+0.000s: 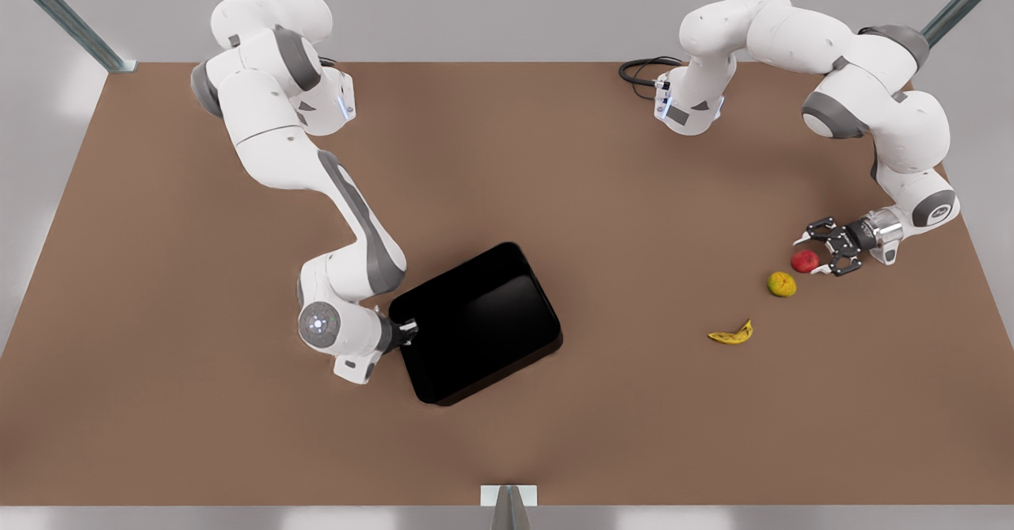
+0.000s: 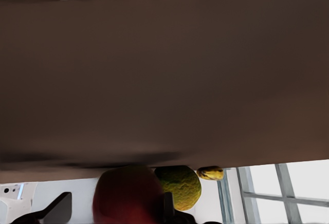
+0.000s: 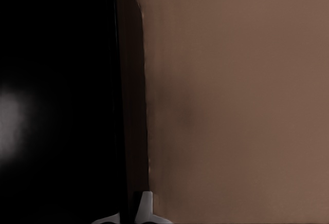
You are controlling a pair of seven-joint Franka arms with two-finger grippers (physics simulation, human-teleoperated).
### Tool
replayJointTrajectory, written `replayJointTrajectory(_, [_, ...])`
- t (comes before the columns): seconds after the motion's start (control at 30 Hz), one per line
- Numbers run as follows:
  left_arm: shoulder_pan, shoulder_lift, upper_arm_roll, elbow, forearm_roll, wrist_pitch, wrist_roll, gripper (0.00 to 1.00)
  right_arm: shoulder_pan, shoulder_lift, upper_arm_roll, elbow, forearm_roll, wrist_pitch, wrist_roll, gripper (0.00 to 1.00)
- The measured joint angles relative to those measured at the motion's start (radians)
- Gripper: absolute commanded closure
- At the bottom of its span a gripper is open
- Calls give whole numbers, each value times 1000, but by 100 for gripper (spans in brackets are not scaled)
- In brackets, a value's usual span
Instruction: Place the storage box in the middle with the right arm, and place the apple in the storage box with the left arm
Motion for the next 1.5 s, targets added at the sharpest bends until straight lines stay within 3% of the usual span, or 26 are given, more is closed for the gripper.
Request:
replayJointTrajectory(0.07, [0,1,-2,-2,-3,1,0,15,16,19,1,1,1,16,3,79])
replayJointTrajectory(0.1, [0,0,-16,-2,-6,14,-1,15,16,19,2,1,2,16,3,65])
replayJointTrajectory(0.13, [0,0,-20,-4,-9,17,-2,15,15,25,2,0,-2,21,5,0])
replayJointTrajectory(0.43, [4,-6,-37,-45,-75,24,42,14,6,10,0,30,51,9,-1,0])
replayJointTrajectory(0.6, [5,-9,-40,-53,-102,26,33,14,-162,-49,-9,188,97,-345,1,0])
replayJointTrajectory(0.9, [6,-17,-52,-66,-128,19,39,12,-308,-313,-119,215,-11,-540,3,0])
replayJointTrajectory(0.93, [6,-18,-53,-68,-132,20,44,17,-317,-398,-125,185,-46,-547,1,0])
replayJointTrajectory(0.97, [7,-18,-54,-69,-133,22,40,32,-350,-511,-120,79,-69,-565,0,0])
replayJointTrajectory(1.03, [5,-20,-56,-66,-135,23,20,41,-359,-534,-119,66,-72,-594,-3,0])
replayJointTrajectory(1.3, [0,-51,-54,-43,-61,7,-84,43,-358,-526,-116,66,-70,-596,-5,0])
replayJointTrajectory(1.4, [0,-121,-51,-6,-25,7,-213,43,-358,-525,-116,64,-70,-596,-6,0])
replayJointTrajectory(1.5, [-95,-309,-106,16,30,120,-440,42,-359,-525,-119,63,-70,-595,-10,0])
